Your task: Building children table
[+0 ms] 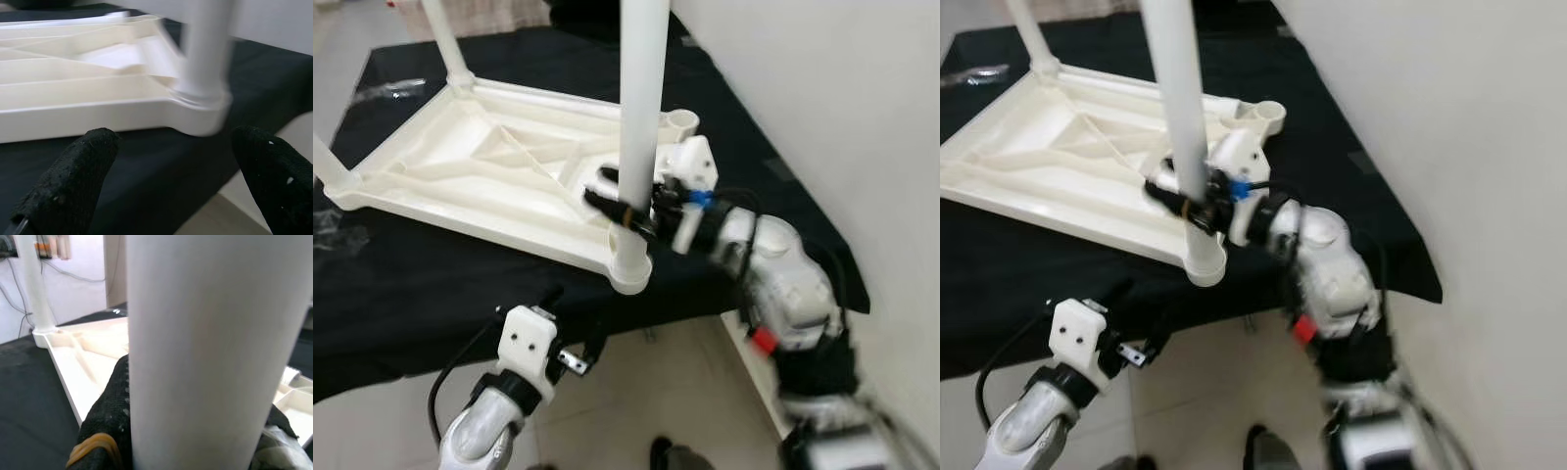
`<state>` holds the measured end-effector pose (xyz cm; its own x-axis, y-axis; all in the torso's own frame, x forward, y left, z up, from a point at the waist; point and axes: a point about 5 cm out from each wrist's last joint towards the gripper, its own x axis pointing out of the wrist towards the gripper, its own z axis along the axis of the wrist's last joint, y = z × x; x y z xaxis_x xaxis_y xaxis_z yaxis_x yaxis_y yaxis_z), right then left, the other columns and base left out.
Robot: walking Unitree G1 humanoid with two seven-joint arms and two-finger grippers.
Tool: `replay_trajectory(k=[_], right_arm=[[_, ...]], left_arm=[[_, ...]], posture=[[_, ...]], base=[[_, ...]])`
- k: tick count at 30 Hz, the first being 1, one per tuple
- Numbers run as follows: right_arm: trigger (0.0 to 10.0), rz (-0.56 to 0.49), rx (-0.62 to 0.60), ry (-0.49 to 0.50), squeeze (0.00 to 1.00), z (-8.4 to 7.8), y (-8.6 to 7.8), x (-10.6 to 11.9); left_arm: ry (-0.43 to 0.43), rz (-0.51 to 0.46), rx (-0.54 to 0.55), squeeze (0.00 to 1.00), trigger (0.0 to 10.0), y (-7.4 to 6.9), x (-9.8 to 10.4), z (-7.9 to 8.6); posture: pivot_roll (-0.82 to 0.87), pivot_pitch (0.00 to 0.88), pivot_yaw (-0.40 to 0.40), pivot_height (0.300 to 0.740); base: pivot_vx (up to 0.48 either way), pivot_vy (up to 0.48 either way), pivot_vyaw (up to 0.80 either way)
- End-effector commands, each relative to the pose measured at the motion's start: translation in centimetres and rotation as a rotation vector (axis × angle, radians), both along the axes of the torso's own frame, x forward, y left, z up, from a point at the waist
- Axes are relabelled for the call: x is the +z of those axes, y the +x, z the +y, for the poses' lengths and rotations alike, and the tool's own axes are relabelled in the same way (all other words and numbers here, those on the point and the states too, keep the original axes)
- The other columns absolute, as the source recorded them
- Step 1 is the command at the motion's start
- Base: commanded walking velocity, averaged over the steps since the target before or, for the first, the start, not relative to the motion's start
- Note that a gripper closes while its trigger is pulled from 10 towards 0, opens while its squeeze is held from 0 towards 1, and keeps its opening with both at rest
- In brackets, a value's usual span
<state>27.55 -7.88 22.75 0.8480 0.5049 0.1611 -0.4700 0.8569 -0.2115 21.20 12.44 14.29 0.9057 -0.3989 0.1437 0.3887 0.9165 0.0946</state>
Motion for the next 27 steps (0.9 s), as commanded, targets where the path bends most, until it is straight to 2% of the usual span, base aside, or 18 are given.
replay_trajectory(k=[1, 8, 9, 10, 11, 14, 15, 16, 17, 18, 19, 21, 22, 23, 24, 25, 26, 27], right_arm=[[0.0, 0.352, -0.021, -0.14, 0.0, 0.9, -1.1, -7.0], [0.0, 0.304, -0.001, -0.125, 0.0, 1.2, 0.6, -5.6], [3.6, 0.279, -0.006, -0.116, 0.0, 1.3, 1.1, -5.1], [3.6, 0.261, -0.008, -0.11, 0.0, 1.4, 1.3, -4.7], [10.0, 0.236, -0.016, -0.1, 0.0, 1.4, 1.6, -4.3], [10.0, 0.189, 0.028, -0.038, 0.0, 1.9, 1.6, -3.3], [10.0, 0.178, 0.037, -0.015, 0.77, 2.1, 1.4, -3.0], [10.0, 0.174, 0.055, 0.028, 0.77, 2.3, 1.3, -2.6], [10.0, 0.151, 0.17, 0.064, 1.0, 2.8, 1.1, -1.7], [10.0, 0.151, 0.17, 0.064, 1.0, 2.8, 1.1, -1.7], [10.0, 0.127, 0.322, 0.077, 1.0, 3.1, 0.8, -0.8], [10.0, 0.085, 0.517, 0.056, 1.0, 2.9, 0.7, 0.5], [10.0, 0.067, 0.575, 0.022, 1.0, 2.3, 1.0, 1.0], [10.0, 0.067, 0.575, 0.022, 1.0, 2.3, 1.0, 1.0], [10.0, 0.047, 0.607, -0.021, 0.93, 1.7, 1.4, 1.5], [10.0, 0.037, 0.634, -0.052, 0.82, 1.1, 1.8, 1.9], [10.0, 0.036, 0.666, -0.086, 0.0, 0.3, 2.3, 2.3], [10.0, 0.036, 0.666, -0.086, 0.0, 0.3, 2.3, 2.3]], left_arm=[[0.027, 0.024, -0.003, 0.0, 10.0, 0.1, -0.4, 0.3], [0.03, 0.035, -0.03, 0.0, 10.0, 0.2, -0.8, 0.3], [0.032, 0.034, -0.026, 0.0, 10.0, 0.3, -0.8, 0.2], [0.033, 0.032, -0.021, 0.0, 10.0, 0.3, -0.8, 0.2], [0.033, 0.029, -0.015, 0.0, 10.0, 0.3, -0.8, 0.2], [0.033, 0.026, -0.007, 0.0, 10.0, 0.3, -0.8, 0.2], [0.033, 0.026, -0.005, 0.0, 10.0, 0.3, -0.7, 0.2], [0.033, 0.025, -0.004, 0.0, 10.0, 0.3, -0.7, 0.2], [0.033, 0.025, -0.004, 0.0, 10.0, 0.4, -0.7, 0.3], [0.033, 0.025, -0.004, 0.0, 10.0, 0.4, -0.7, 0.3], [0.034, 0.025, -0.004, 0.0, 10.0, 0.4, -0.6, 0.3], [0.035, 0.024, -0.006, 0.0, 10.0, 0.4, -0.6, 0.3], [0.034, 0.024, -0.007, 0.0, 10.0, 0.5, -0.5, 0.3], [0.034, 0.024, -0.007, 0.0, 10.0, 0.5, -0.5, 0.3], [0.033, 0.023, -0.009, 0.0, 10.0, 0.5, -0.5, 0.3], [0.033, 0.022, -0.01, 0.0, 10.0, 0.5, -0.5, 0.3], [0.031, 0.022, -0.011, 0.0, 10.0, 0.5, -0.5, 0.2], [0.031, 0.022, -0.011, 0.0, 10.0, 0.5, -0.5, 0.2]], posture=[[0.03, 0.272, 0.019, 0.74], [0.02, 0.237, 0.021, 0.74], [0.02, 0.233, 0.018, 0.74], [0.02, 0.233, 0.018, 0.74], [0.03, 0.231, 0.015, 0.74], [0.03, 0.228, 0.01, 0.74], [0.03, 0.228, 0.01, 0.74], [0.03, 0.23, 0.01, 0.74], [0.04, 0.231, 0.013, 0.74], [0.04, 0.231, 0.013, 0.74], [0.04, 0.243, 0.022, 0.74], [0.04, 0.234, 0.027, 0.74], [0.04, 0.236, 0.027, 0.74], [0.04, 0.236, 0.027, 0.74], [0.04, 0.242, 0.026, 0.74], [0.04, 0.242, 0.026, 0.74], [0.04, 0.241, 0.023, 0.74], [0.04, 0.241, 0.023, 0.74]], base=[[0.0, 0.0, 0.0], [0.0, 0.0, 0.0], [0.0, 0.0, 0.0], [0.0, 0.0, 0.0], [0.0, 0.0, 0.0], [0.0, 0.0, 0.0], [0.0, 0.0, 0.0], [0.0, 0.0, 0.0], [0.0, 0.0, 0.0], [0.0, 0.0, 0.0], [0.0, 0.0, 0.0], [0.0, 0.0, 0.0], [0.0, 0.0, 0.0], [0.0, 0.0, 0.0], [0.0, 0.0, 0.0], [0.0, 0.0, 0.0], [0.0, 0.0, 0.0], [0.0, 0.0, 0.0]])
